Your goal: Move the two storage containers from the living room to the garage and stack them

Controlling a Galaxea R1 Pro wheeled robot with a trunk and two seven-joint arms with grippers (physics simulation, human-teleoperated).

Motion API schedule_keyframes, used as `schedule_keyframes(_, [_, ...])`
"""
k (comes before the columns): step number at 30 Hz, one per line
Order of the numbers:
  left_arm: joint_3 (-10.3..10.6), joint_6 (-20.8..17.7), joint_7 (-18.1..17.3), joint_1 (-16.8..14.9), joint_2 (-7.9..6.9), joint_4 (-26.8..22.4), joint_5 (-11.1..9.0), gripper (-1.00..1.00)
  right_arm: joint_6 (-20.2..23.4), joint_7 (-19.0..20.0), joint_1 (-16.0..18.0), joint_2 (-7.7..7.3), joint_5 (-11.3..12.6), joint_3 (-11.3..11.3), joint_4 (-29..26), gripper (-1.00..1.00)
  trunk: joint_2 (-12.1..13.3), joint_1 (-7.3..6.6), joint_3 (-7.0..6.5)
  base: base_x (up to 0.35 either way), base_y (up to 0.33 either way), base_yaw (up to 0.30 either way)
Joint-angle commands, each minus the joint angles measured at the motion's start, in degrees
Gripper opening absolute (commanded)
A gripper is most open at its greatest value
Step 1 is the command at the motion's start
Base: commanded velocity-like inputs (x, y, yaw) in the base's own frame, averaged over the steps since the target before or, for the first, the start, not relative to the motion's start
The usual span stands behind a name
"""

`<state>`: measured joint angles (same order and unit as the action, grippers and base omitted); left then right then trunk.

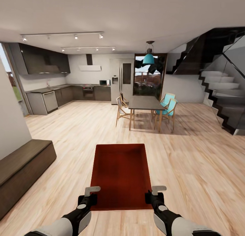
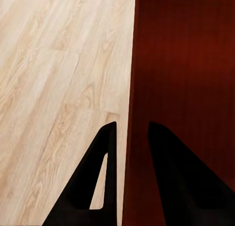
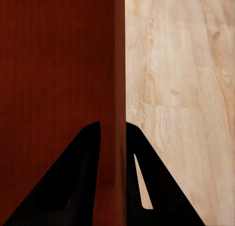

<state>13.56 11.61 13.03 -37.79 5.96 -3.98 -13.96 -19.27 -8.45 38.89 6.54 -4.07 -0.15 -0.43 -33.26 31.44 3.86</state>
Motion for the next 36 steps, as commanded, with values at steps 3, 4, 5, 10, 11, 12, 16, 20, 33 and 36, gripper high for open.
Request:
schedule_keyframes(3, [0.94, 0.43, 0.68, -0.09, 0.02, -0.07, -0.13, -1.00, -0.24, -0.25, 0.04, 0.57, 0.90, 0.50, 0.26, -1.00, -0.09, 0.05, 0.10, 0.321, 0.000, 0.000])
schedule_keyframes(4, [0.94, 0.43, 0.68, -0.09, 0.02, -0.07, -0.14, -1.00, -0.24, -0.25, 0.04, 0.57, 0.90, 0.50, 0.26, -1.00, -0.09, 0.05, 0.10, 0.321, 0.000, 0.000])
schedule_keyframes(5, [0.94, 0.43, 0.68, -0.09, 0.02, -0.08, -0.14, -1.00, -0.25, -0.25, 0.04, 0.57, 0.90, 0.50, 0.26, -1.00, -0.09, 0.05, 0.10, 0.321, 0.000, 0.000])
schedule_keyframes(10, [0.94, 0.41, 0.68, -0.09, 0.02, -0.06, -0.14, -1.00, -0.25, -0.25, 0.04, 0.57, 0.90, 0.50, 0.26, -1.00, -0.09, 0.05, 0.10, 0.321, 0.000, 0.000])
schedule_keyframes(11, [0.94, 0.42, 0.68, -0.09, 0.02, -0.06, -0.15, -1.00, -0.25, -0.25, 0.04, 0.57, 0.90, 0.50, 0.26, -1.00, -0.09, 0.05, 0.10, 0.321, 0.000, -0.004])
schedule_keyframes(12, [0.94, 0.39, 0.68, -0.09, 0.02, -0.06, -0.15, -1.00, -0.25, -0.25, 0.04, 0.57, 0.90, 0.50, 0.26, -1.00, -0.09, 0.05, 0.10, 0.321, 0.000, -0.027])
schedule_keyframes(16, [0.94, 0.39, 0.68, -0.09, 0.02, -0.06, -0.17, -1.00, -0.25, -0.25, 0.04, 0.57, 0.90, 0.50, 0.26, -1.00, -0.09, 0.05, 0.12, 0.321, 0.000, -0.110])
schedule_keyframes(20, [0.94, 0.41, 0.68, -0.09, 0.02, -0.06, -0.12, -1.00, -0.25, -0.25, 0.04, 0.55, 0.96, 0.50, 0.26, -1.00, -0.09, 0.05, 0.23, 0.321, 0.000, -0.221])
schedule_keyframes(33, [0.95, 0.36, 0.68, -0.09, 0.02, -0.06, -0.10, -1.00, -0.25, -0.25, 0.04, 0.57, 0.95, 0.50, 0.26, -1.00, -0.09, 0.05, 0.71, 0.321, 0.000, -0.252])
schedule_keyframes(36, [0.96, 0.35, 0.68, -0.09, 0.02, -0.06, -0.10, -1.00, -0.25, -0.25, 0.04, 0.57, 0.91, 0.50, 0.26, -1.00, -0.09, 0.05, 0.82, 0.321, 0.000, -0.208])
